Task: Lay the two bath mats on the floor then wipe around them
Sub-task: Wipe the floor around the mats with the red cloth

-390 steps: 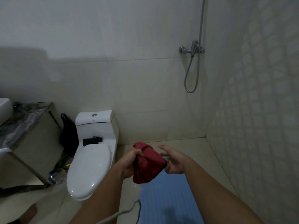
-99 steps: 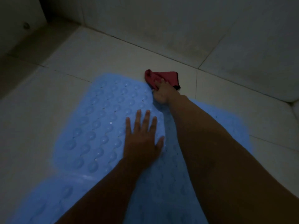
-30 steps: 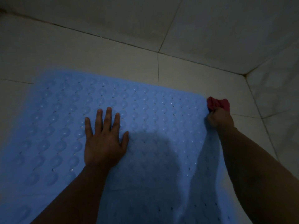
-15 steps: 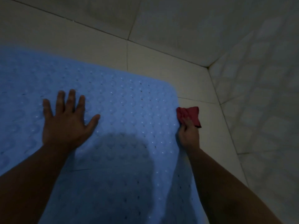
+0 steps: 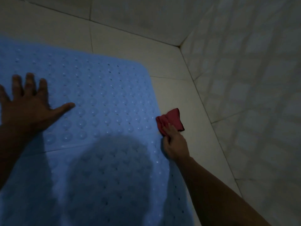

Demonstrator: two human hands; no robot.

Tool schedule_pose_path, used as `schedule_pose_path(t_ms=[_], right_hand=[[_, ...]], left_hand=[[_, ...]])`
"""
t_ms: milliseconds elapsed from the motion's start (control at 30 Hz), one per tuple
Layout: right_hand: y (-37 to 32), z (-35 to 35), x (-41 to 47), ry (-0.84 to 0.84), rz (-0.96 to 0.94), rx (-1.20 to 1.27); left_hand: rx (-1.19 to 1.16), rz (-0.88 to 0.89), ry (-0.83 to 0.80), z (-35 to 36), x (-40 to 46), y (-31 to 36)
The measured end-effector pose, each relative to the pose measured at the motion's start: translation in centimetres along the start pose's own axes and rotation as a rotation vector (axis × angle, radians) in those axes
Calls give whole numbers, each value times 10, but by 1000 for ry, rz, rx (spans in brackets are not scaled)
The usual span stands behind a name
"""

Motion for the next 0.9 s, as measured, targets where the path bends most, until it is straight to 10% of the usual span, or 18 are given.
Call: schedule_pose_path(t_ms=[233,467,700,900], right_hand=[[-1,0,-3,-16,-184,-290],[-3,7,-5,-141,207,-63],[1,9,2,-173,214,-169],[-8,-1,16,-114,106,-480]], left_hand=[[56,-26,-130,-11,0,4],[149,-110,-368,-22,2,25],[141,508,-86,-12,-67,167],[203,532,-191,32,-156,202]])
Point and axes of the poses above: each hand's wrist, its own x-axis towards the middle knuckle, its own z-axis out of the palm, y = z × x, the point moved 3 cm from there along x, towards the middle knuckle, and after that the axes turned 6 degrees about z, right-handed, at the moved point
